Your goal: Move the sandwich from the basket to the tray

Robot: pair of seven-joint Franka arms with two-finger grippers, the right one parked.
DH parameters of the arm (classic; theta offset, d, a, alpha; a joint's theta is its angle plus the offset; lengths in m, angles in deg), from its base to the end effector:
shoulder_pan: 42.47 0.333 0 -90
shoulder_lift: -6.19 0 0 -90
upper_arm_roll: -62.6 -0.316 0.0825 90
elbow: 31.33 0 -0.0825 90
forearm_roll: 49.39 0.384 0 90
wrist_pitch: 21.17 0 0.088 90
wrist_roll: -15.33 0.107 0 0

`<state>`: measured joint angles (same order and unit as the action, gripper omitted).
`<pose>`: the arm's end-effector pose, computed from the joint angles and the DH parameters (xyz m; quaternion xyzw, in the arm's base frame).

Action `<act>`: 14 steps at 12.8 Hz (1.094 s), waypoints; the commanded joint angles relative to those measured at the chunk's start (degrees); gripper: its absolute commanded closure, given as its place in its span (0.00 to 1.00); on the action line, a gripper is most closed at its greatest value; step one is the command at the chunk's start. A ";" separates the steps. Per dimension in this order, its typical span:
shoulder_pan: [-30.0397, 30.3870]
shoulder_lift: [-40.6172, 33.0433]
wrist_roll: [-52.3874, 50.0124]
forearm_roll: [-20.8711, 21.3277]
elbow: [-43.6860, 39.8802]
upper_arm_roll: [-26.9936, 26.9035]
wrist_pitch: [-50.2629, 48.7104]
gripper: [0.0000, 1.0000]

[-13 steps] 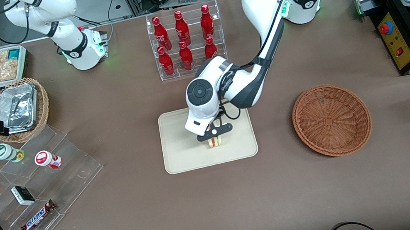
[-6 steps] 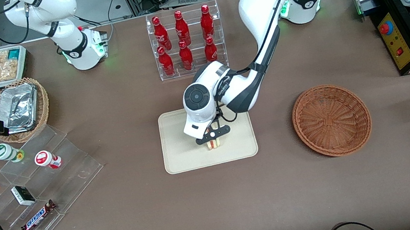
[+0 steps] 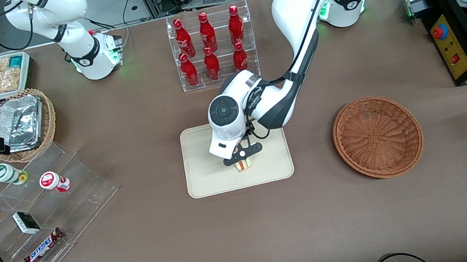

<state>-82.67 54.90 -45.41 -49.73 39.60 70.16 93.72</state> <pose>0.5193 -0.5351 0.2511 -0.9888 -0.1343 0.0652 0.0000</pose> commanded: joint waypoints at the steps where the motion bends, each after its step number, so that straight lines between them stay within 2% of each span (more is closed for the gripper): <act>1: -0.49 -1.33 -1.31 0.26 -2.90 -0.89 -3.78 0.00; 7: 1.52 -9.32 -0.17 0.26 -3.52 -0.98 -11.51 0.00; 9: 3.01 -11.87 8.22 0.78 -3.35 -1.06 -15.38 0.00; 12: 7.31 -15.30 11.34 0.52 -2.56 -2.47 -21.96 0.00; 14: 10.83 -18.63 18.34 0.52 1.55 -2.47 -22.25 0.00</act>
<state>-74.70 40.62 -32.51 -49.46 35.86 67.69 71.94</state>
